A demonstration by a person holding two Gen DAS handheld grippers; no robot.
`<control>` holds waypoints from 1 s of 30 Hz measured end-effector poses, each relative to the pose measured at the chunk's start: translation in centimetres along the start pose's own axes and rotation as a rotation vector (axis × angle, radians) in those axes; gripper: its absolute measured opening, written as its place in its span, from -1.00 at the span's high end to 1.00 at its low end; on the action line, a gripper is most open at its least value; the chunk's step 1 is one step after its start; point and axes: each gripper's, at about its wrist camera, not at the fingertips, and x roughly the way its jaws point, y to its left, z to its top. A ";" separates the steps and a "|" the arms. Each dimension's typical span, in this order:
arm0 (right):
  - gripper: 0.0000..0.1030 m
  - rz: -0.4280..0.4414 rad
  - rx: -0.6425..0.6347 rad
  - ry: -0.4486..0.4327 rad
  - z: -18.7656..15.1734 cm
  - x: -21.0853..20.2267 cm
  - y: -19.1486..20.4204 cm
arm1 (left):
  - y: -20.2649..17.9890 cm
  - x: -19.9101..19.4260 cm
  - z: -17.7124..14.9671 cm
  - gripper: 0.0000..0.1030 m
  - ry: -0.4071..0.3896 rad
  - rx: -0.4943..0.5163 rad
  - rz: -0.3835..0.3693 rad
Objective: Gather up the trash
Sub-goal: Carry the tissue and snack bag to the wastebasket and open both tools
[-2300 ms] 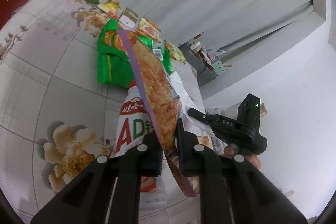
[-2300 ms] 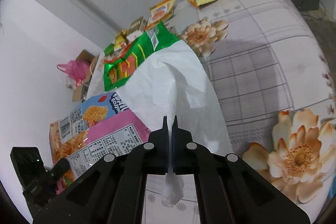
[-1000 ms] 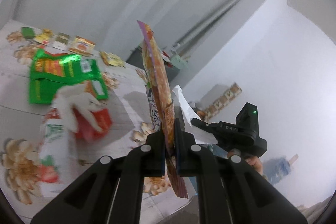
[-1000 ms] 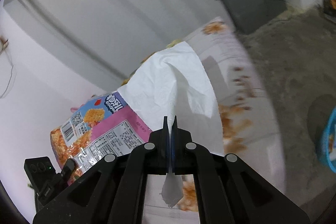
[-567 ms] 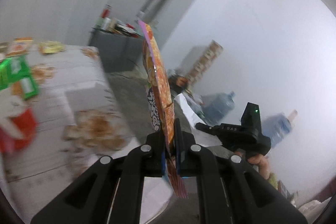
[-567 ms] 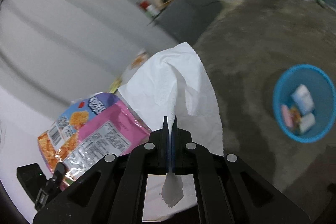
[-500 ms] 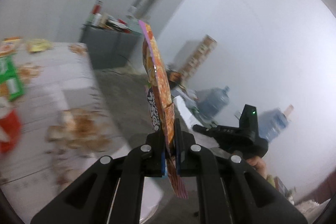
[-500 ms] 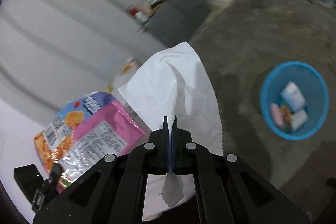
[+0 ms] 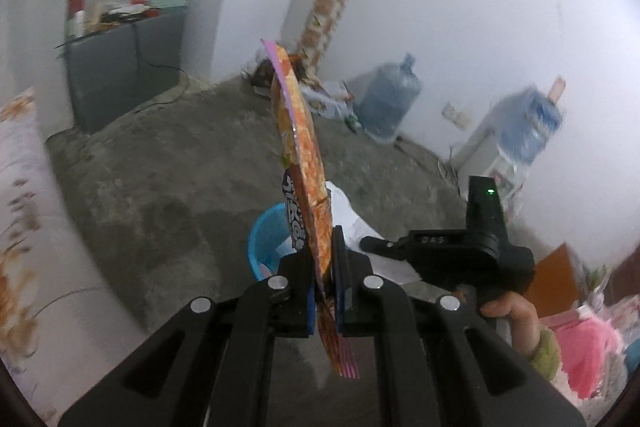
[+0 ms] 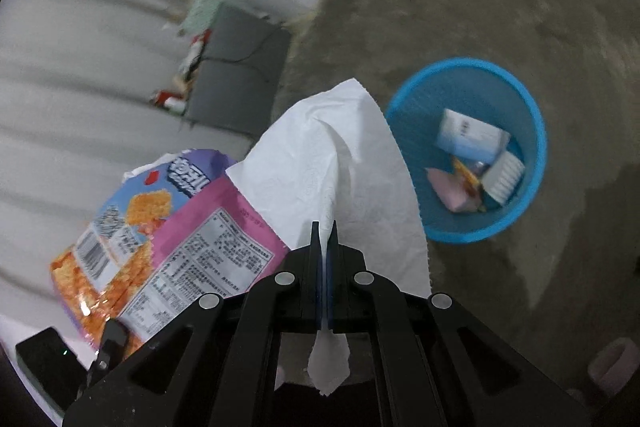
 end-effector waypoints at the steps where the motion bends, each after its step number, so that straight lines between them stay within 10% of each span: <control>1: 0.99 0.003 0.032 0.001 0.3 0.4 -0.9 | -0.5 0.8 0.0 0.87 0.010 0.011 0.003; 12: 0.91 -0.011 0.218 -0.054 3.3 1.5 -7.4 | -1.9 12.6 -0.3 0.85 0.151 0.024 -0.025; 19: 0.13 -0.112 0.202 -0.015 3.8 5.3 -10.7 | 2.8 19.7 -3.0 -0.07 0.282 -0.221 0.017; 30: -0.02 -0.150 0.195 -0.059 3.5 3.9 -12.0 | 2.5 13.9 -1.0 -0.30 0.151 -0.283 0.028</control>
